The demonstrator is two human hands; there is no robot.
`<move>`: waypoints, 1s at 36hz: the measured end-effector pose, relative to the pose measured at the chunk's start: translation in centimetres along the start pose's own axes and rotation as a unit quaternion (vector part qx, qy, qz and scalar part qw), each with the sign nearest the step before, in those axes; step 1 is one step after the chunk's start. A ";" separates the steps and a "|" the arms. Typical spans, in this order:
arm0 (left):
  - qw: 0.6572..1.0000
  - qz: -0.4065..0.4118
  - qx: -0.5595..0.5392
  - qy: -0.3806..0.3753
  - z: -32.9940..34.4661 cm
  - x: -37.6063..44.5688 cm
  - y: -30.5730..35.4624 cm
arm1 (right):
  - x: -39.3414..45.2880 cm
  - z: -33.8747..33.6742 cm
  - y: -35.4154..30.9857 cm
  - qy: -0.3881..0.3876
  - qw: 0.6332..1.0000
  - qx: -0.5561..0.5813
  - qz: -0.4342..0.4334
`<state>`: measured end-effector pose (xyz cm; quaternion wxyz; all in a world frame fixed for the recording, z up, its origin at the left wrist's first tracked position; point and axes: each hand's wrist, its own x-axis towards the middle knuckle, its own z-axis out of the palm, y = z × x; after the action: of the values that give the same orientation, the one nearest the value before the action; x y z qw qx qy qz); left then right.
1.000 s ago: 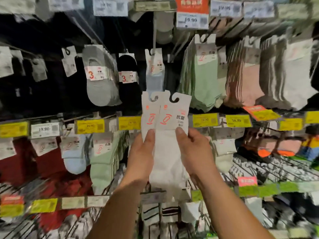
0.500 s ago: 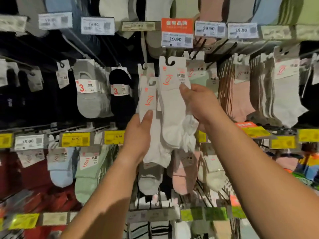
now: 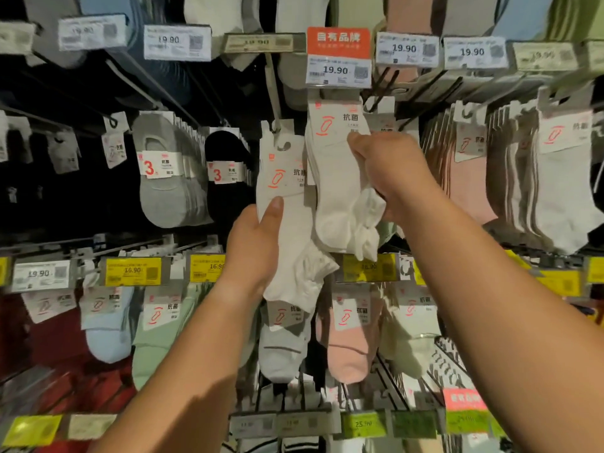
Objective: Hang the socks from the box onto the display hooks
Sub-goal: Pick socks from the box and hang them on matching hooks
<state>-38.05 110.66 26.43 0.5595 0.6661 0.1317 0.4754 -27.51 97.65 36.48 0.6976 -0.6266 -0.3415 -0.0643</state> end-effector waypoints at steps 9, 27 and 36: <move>1.000 0.002 -0.018 -0.003 -0.9 1.1 -0.4 | 1.3 0.4 0.0 0.014 1.000 0.019 0.003; 1.000 -0.013 -0.012 0.024 -2.7 2.5 -1.4 | 2.0 1.9 2.3 0.076 0.821 -0.534 -0.190; 1.000 -0.005 -0.007 0.018 -2.4 2.8 -0.5 | 4.5 5.2 5.2 -0.049 0.727 -0.627 -0.274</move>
<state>-38.24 114.31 27.15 0.5645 0.6528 0.1414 0.4850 -23.47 105.03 34.60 0.0802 -0.8030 -0.4138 -0.4214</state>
